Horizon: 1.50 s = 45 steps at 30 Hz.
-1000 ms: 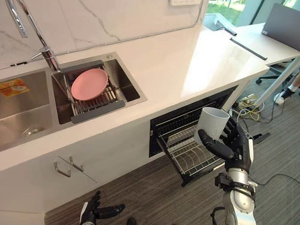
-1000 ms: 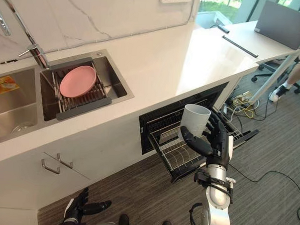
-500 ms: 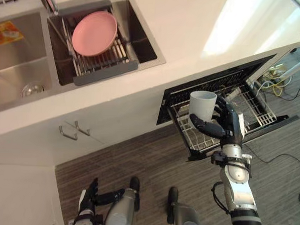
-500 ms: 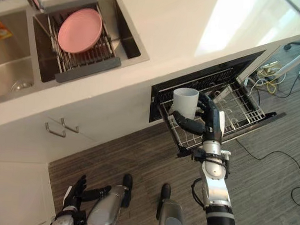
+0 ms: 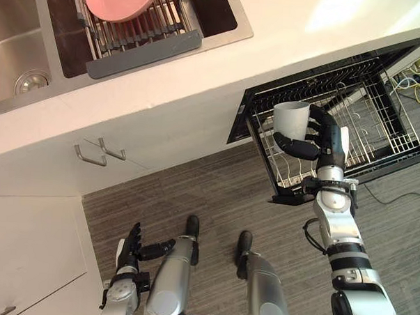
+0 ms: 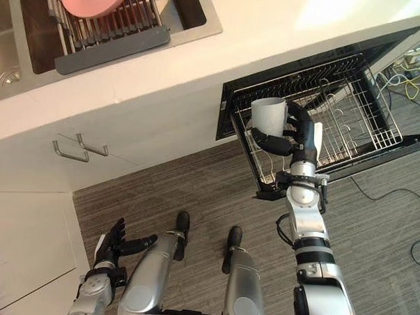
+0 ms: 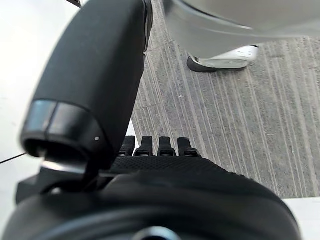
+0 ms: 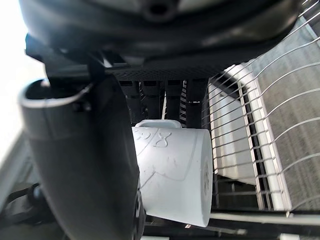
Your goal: Walk over to the sink, pick up the cup, carry it to the dishwasher, place the cup inside the dishwasher, then close the dishwasher door
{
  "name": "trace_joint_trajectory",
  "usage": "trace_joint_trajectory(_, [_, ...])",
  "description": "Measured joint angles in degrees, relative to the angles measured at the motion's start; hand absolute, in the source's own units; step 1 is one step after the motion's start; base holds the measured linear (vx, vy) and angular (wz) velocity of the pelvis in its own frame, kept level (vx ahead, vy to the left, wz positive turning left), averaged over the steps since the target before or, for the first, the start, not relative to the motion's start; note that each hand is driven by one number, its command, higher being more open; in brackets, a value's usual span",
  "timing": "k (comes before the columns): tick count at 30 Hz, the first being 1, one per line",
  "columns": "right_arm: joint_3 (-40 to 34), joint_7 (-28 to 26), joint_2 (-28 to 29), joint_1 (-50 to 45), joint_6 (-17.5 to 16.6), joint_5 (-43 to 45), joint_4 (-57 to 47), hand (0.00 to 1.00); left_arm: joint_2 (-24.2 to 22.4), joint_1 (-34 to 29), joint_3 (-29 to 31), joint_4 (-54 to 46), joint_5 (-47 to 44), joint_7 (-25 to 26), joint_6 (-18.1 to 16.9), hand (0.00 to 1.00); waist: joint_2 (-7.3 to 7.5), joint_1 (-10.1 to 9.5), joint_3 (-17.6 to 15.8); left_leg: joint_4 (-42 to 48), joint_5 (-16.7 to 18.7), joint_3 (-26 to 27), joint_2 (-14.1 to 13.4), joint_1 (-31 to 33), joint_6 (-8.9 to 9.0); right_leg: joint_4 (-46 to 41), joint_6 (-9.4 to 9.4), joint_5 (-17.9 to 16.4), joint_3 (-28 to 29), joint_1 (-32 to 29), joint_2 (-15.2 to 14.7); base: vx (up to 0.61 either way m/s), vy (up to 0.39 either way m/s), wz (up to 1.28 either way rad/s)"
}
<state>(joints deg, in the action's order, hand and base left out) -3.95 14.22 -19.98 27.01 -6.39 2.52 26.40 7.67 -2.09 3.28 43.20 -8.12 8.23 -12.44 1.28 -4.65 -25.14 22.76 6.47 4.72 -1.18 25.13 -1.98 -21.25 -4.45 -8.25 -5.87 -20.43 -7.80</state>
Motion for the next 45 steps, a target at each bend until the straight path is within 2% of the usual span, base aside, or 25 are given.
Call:
trace_joint_trajectory(10, [0.45, 0.92, -2.42, 9.13, 1.61, -1.7, 8.62, 0.0, -2.36, 4.48, -2.54, 0.66, -1.55, 0.58, -0.86, 1.0, -0.17, 0.33, -1.26, 1.87, -0.01, -0.14, -0.37, 3.9, 0.0, -1.8, 0.16, -0.23, -0.2, -3.93, 0.09, -0.03, -0.008, 0.0])
trace_joint_trajectory(19, [2.2, 0.76, -2.23, 13.4, 3.31, -2.81, 16.7, 0.0, -3.24, 6.99, -2.61, 2.41, -2.08, 1.58, -0.83, 1.0, -0.2, 0.09, -1.28, 1.88, 0.03, -0.17, -0.76, 4.71, 0.07, -1.84, 0.23, -0.25, -0.65, -4.66, 0.37, 0.01, -0.007, 0.0])
trace_joint_trajectory(20, [2.2, 0.76, -2.2, 13.56, 3.34, -3.07, 17.44, 1.0, -3.39, 7.44, -2.65, 2.64, -2.08, 1.67, -0.83, 1.0, -0.2, 0.04, -1.28, 1.93, 0.03, -0.17, -0.76, 4.7, 0.07, -1.92, 0.23, -0.25, -0.66, -4.66, 0.36, 0.0, 0.0, 0.0])
trace_joint_trajectory(26, [2.22, 0.68, -0.81, 14.37, 3.86, -4.65, 20.78, 1.0, -3.79, 8.77, -2.79, 2.98, -2.07, 1.98, -0.83, 1.0, -0.2, 0.11, -1.28, 2.27, -0.02, -0.17, -0.84, 4.68, 0.14, -2.41, 0.29, -0.27, -0.65, -4.68, 0.38, -0.03, -0.009, 0.0])
trace_joint_trajectory(34, [2.19, 0.71, 0.47, 14.41, 3.89, -4.91, 19.74, 1.0, -3.61, 9.46, -3.66, 4.61, -2.07, 2.84, -0.81, 1.0, -0.19, 0.56, -1.27, 1.1, -0.52, 0.16, -0.85, 3.01, 0.5, -2.29, 0.37, -0.22, -0.38, -3.73, 0.39, -0.01, -0.004, 0.0])
trace_joint_trajectory(41, [2.1, 1.24, 3.46, 4.79, 3.77, -6.45, 4.7, 1.0, -3.29, 9.15, -3.85, 6.57, -1.96, 2.76, 0.11, 1.0, -0.03, 1.01, -1.2, -4.95, -2.83, 0.25, -0.38, -2.6, 1.13, 0.93, 0.83, 0.49, -0.56, 0.54, 0.39, 0.02, -0.026, 0.02])
trace_joint_trajectory(45, [2.1, 1.25, 8.37, -5.36, 3.66, -6.66, -6.05, 1.0, -2.93, 7.49, -3.85, 6.42, -1.82, 2.48, 0.93, 1.0, 0.27, 1.75, -1.02, -9.63, -4.21, 0.25, -0.38, -7.76, 1.55, 4.61, 1.03, 1.36, -0.77, 5.19, 0.88, 0.04, -0.02, 0.0])
